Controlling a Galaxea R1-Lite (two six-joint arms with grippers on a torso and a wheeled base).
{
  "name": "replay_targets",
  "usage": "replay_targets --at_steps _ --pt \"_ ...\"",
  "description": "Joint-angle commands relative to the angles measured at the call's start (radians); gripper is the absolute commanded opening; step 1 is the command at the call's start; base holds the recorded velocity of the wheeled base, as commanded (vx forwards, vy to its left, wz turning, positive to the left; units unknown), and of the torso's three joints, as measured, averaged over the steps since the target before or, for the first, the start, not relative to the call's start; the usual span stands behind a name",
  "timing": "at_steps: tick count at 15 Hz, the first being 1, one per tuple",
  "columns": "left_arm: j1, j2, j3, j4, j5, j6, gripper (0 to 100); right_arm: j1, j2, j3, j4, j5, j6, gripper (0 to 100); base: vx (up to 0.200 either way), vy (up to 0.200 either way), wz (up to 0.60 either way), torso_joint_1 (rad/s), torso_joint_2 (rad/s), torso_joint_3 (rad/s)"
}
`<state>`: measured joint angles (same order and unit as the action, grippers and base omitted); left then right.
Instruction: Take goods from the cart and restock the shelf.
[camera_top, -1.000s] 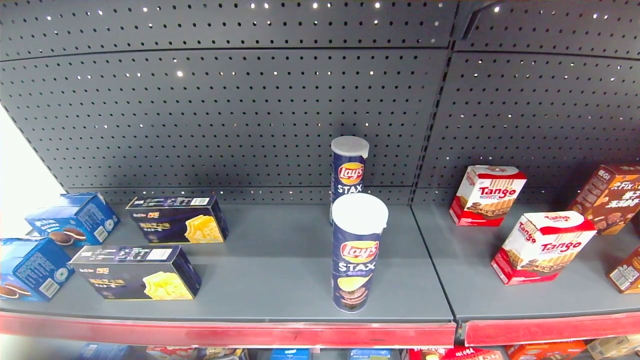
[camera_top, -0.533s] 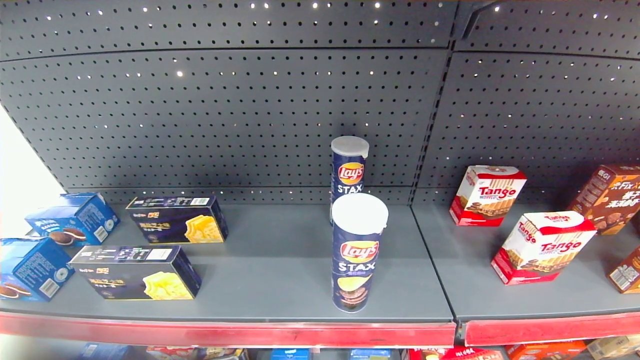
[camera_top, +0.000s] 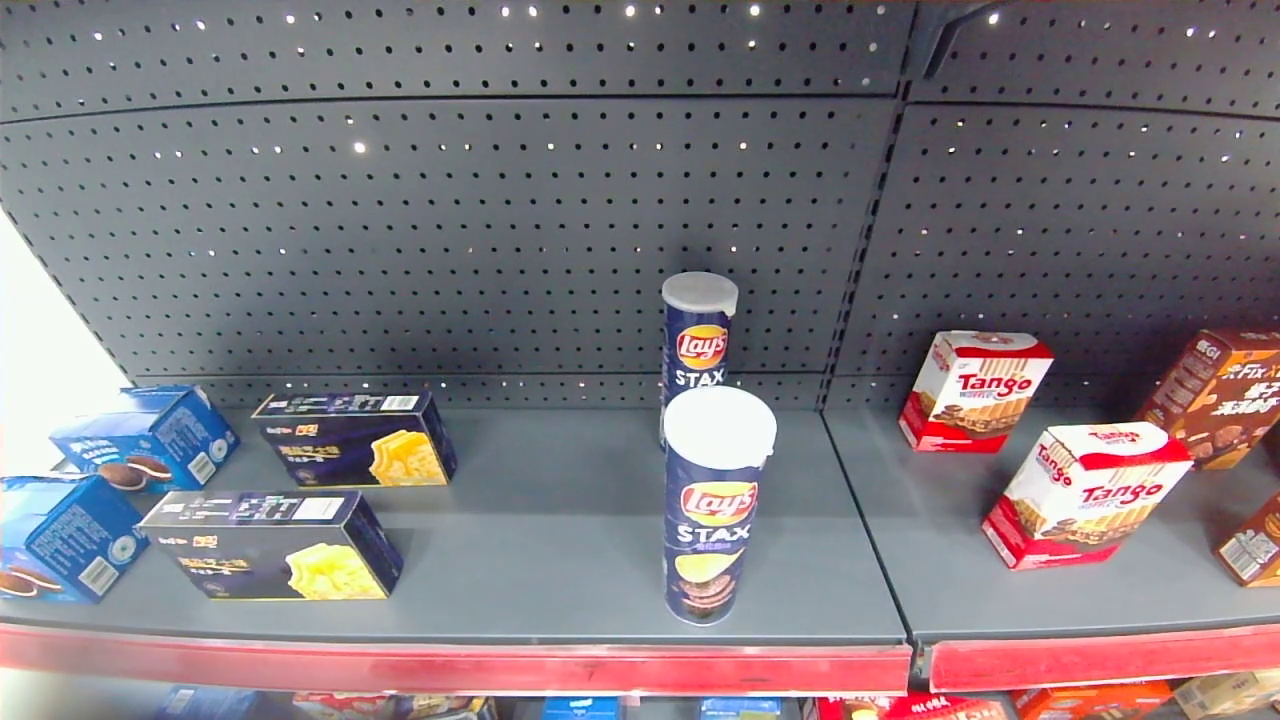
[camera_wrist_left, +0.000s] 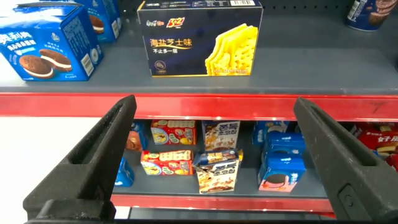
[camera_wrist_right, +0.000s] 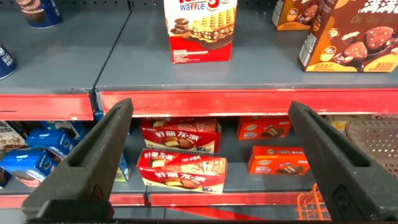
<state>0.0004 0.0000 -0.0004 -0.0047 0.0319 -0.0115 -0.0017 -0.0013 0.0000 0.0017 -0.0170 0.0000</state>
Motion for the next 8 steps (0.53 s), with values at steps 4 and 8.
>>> replay_targets --at_steps 4,8 --pt "0.000 0.000 0.000 -0.001 0.000 -0.001 100 0.000 0.001 0.000 0.000 0.000 0.000 100 0.000 0.000 0.00 0.000 0.00 0.000" --pt "0.001 0.000 0.000 0.000 0.000 -0.001 100 0.000 0.001 0.000 0.000 0.000 0.000 100 0.000 0.000 0.00 0.000 0.00 0.000"
